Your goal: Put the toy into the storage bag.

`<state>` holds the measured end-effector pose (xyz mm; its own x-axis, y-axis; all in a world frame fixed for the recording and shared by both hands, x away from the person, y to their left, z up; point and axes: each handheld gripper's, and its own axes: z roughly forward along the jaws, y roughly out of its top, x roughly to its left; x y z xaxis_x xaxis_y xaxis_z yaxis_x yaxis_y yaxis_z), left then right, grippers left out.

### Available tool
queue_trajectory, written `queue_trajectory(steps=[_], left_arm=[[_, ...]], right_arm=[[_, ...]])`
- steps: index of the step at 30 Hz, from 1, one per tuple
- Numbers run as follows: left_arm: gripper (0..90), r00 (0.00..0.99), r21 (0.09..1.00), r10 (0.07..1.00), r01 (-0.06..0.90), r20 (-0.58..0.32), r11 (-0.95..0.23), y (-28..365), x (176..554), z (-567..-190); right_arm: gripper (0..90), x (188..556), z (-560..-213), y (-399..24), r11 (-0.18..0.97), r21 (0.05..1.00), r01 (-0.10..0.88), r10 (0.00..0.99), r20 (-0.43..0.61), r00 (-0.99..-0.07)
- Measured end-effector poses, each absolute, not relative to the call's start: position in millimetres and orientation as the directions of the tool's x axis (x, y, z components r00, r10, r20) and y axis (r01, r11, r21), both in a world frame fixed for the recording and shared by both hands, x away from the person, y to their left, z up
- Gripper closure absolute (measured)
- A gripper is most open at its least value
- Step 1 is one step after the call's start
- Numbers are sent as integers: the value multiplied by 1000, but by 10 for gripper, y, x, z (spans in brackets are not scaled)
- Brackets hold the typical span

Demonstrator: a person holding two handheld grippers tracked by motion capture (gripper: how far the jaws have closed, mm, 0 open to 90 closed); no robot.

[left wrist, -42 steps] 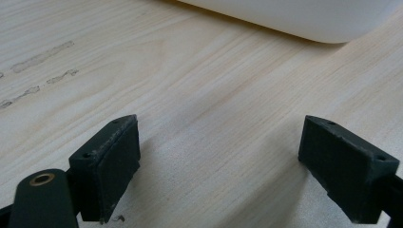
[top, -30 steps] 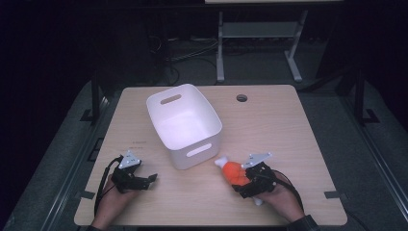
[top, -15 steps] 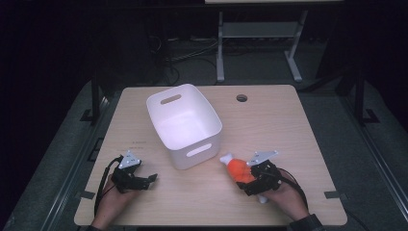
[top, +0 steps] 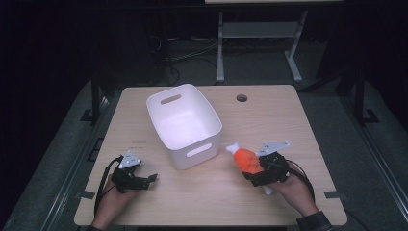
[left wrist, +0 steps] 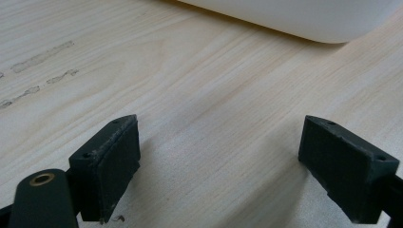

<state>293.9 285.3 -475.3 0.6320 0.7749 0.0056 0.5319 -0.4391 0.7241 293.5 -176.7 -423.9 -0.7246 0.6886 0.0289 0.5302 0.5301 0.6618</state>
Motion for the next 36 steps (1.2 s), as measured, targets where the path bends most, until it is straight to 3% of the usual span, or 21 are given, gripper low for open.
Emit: queue_trajectory(steps=[36], left_arm=[[131, 631, 723, 775, 533, 5, -439, 2853, 2939, -4751]], right_arm=[[187, 3490, -3491, -1650, 472, 736, 486, 705, 16, -709]])
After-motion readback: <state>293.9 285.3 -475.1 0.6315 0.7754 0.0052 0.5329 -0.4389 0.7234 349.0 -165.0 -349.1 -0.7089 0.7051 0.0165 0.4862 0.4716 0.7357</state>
